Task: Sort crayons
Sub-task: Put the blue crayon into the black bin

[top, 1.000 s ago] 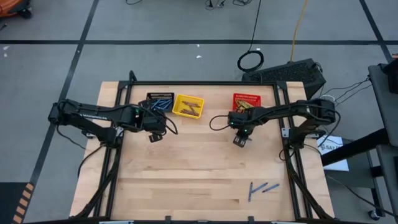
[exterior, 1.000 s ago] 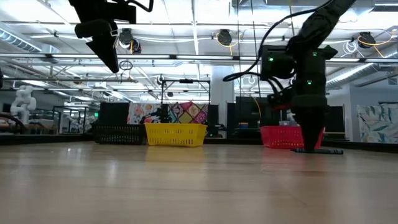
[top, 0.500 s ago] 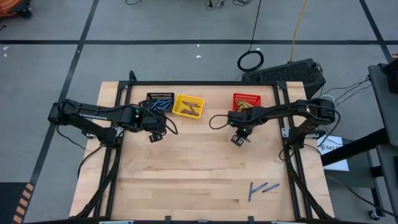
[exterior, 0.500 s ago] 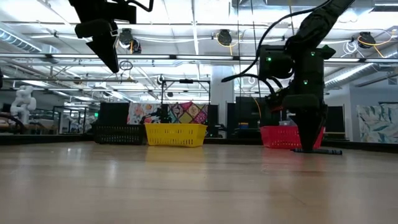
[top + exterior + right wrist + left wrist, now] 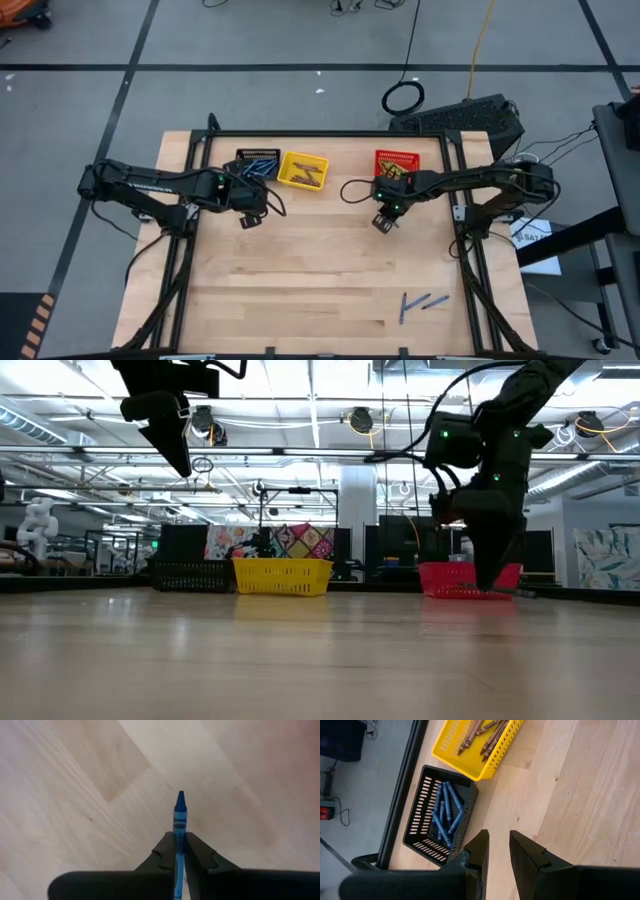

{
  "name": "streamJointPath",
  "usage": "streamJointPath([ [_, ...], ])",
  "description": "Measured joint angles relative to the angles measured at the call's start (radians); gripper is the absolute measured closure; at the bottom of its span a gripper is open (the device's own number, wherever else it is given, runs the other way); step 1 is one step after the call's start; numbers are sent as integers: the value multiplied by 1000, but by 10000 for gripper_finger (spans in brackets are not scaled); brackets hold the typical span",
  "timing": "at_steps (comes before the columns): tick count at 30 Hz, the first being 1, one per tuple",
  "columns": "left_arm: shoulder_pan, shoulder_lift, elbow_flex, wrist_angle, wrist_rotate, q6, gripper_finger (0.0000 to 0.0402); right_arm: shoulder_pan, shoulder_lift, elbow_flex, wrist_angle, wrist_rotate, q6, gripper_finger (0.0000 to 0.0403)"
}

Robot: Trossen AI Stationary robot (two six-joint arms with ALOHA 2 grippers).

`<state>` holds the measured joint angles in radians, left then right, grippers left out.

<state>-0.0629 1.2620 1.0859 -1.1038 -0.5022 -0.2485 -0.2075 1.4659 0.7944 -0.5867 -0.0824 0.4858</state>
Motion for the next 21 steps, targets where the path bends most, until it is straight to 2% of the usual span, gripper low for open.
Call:
streamJointPath([
  [21, 0, 0, 0, 1, 0, -3, 331, -133, -6, 3, 645, -27, -8, 403],
])
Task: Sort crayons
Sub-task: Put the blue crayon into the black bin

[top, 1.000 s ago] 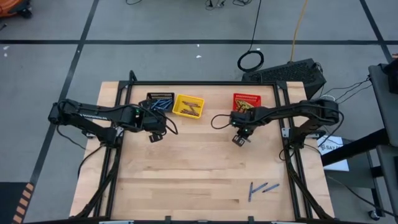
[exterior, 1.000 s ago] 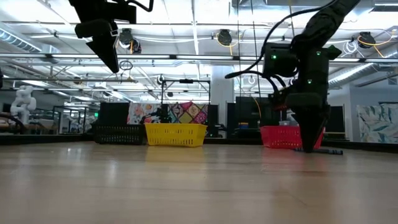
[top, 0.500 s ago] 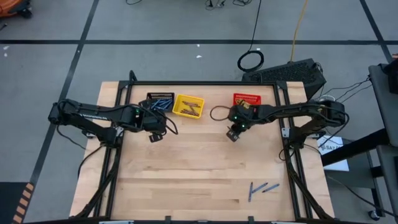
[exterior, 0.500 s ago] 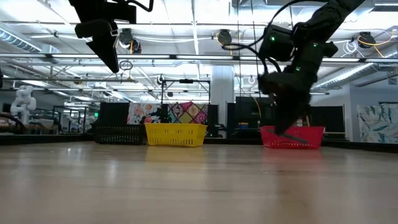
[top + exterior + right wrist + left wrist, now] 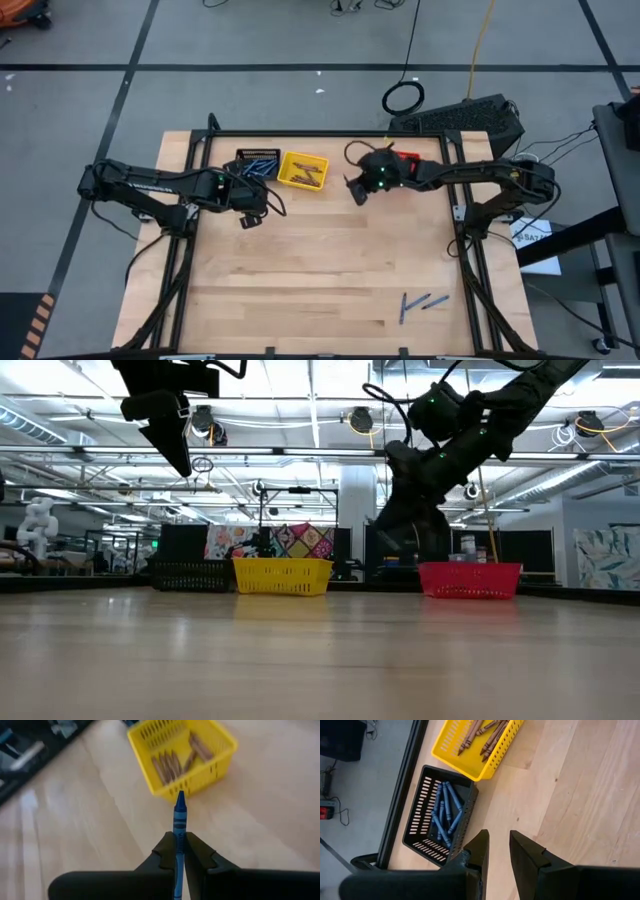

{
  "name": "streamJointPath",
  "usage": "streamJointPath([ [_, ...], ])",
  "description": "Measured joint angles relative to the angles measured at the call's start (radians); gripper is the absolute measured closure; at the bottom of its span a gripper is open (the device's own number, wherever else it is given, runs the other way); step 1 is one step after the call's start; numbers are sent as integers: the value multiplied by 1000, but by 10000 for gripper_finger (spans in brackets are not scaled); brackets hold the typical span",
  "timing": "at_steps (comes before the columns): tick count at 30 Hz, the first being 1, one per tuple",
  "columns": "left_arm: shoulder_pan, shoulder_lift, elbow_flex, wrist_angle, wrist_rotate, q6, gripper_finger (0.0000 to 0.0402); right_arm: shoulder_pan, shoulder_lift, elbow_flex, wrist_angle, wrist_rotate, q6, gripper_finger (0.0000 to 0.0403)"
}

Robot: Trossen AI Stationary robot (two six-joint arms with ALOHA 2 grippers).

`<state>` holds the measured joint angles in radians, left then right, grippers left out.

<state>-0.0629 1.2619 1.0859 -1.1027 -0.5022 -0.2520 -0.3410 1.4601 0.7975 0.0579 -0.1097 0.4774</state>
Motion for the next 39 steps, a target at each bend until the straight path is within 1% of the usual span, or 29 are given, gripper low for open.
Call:
streamJointPath([
  [13, 0, 0, 0, 27, 0, 5, 331, -44, -1, 1, 276, 0, -11, 403],
  [16, 0, 0, 0, 27, 0, 5, 331, -44, 0, 22, 294, 0, -17, 403],
  [22, 0, 0, 0, 25, 0, 6, 331, -44, 63, 150, 286, -3, -83, 403],
  [25, 0, 0, 0, 23, 0, 5, 331, -44, 104, 228, 228, -4, -132, 403],
  [28, 0, 0, 0, 21, 0, 6, 331, -45, 146, 294, 213, -2, -169, 403],
  [33, 0, 0, 0, 20, 0, 6, 331, -61, 251, 396, 213, -73, -186, 403],
  [39, 0, 0, 0, 20, 1, 6, 331, -77, 391, 514, 207, -94, -195, 403],
])
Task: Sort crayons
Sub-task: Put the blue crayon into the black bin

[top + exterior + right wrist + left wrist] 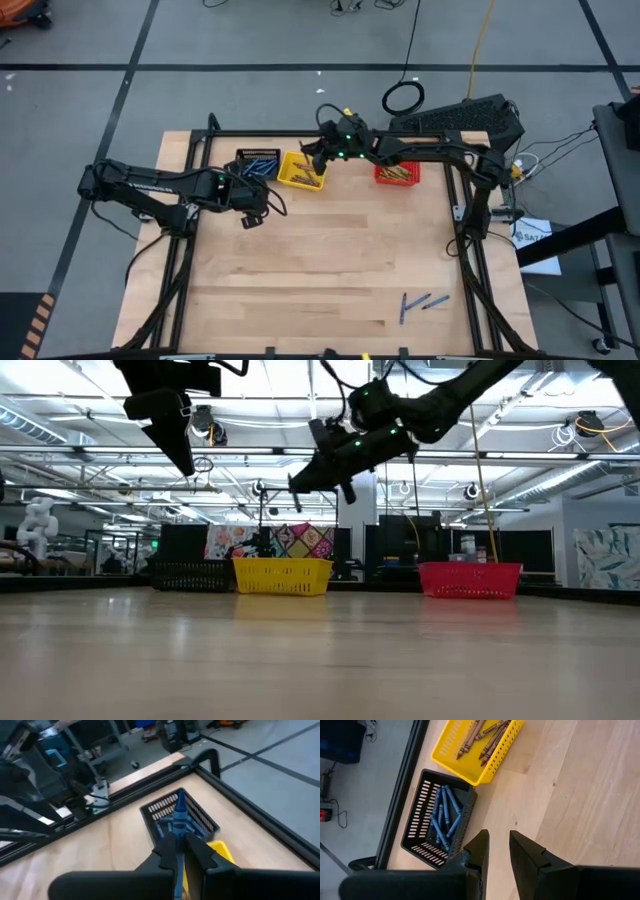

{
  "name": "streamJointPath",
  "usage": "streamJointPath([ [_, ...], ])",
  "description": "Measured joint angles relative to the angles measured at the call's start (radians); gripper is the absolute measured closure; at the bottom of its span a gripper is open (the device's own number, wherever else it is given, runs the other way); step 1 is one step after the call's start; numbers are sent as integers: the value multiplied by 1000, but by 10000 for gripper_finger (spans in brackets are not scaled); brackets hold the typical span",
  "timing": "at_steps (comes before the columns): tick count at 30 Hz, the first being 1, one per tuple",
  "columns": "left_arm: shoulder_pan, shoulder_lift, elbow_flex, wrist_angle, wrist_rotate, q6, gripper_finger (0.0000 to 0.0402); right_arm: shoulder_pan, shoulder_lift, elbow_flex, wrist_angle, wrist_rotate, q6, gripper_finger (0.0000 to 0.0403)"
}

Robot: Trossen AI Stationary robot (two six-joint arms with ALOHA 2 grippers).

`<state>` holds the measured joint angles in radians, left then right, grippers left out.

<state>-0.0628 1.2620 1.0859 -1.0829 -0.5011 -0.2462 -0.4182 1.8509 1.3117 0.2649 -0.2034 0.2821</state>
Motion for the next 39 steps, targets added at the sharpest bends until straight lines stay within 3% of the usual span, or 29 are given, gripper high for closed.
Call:
streamJointPath([
  [25, 0, 0, 0, 1, 4, -3, 331, 1, 428, 421, 59, -119, 3, 403],
  [39, 0, 0, 0, 6, 3, -2, 331, 6, 441, 436, 77, -114, 17, 403],
])
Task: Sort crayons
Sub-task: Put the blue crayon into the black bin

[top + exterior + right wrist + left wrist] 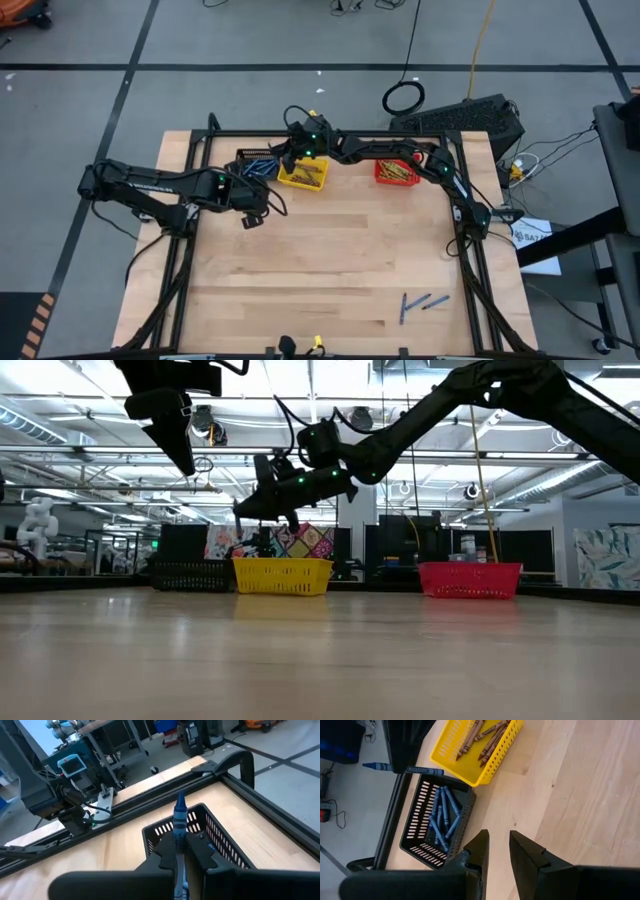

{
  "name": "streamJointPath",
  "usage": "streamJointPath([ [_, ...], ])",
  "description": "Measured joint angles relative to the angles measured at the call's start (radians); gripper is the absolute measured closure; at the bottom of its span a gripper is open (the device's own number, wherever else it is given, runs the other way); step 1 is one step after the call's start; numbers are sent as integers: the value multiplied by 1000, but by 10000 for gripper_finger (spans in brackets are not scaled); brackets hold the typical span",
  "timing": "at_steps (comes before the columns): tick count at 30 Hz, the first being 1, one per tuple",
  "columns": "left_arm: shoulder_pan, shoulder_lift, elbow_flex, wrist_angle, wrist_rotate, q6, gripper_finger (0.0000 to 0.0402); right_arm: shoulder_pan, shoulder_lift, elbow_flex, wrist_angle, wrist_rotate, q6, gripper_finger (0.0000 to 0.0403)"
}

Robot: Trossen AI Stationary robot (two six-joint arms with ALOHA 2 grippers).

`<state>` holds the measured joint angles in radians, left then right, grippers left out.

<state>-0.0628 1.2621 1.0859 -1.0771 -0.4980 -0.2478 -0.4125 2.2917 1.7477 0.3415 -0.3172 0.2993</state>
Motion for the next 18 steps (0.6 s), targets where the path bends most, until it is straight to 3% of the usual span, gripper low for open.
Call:
streamJointPath([
  [10, 0, 0, 0, 7, 0, -1, 331, 26, 12, 0, 60, 3, -74, 403],
  [18, 0, 0, 0, 7, 8, -2, 331, 36, 81, 0, 126, 14, -37, 403],
])
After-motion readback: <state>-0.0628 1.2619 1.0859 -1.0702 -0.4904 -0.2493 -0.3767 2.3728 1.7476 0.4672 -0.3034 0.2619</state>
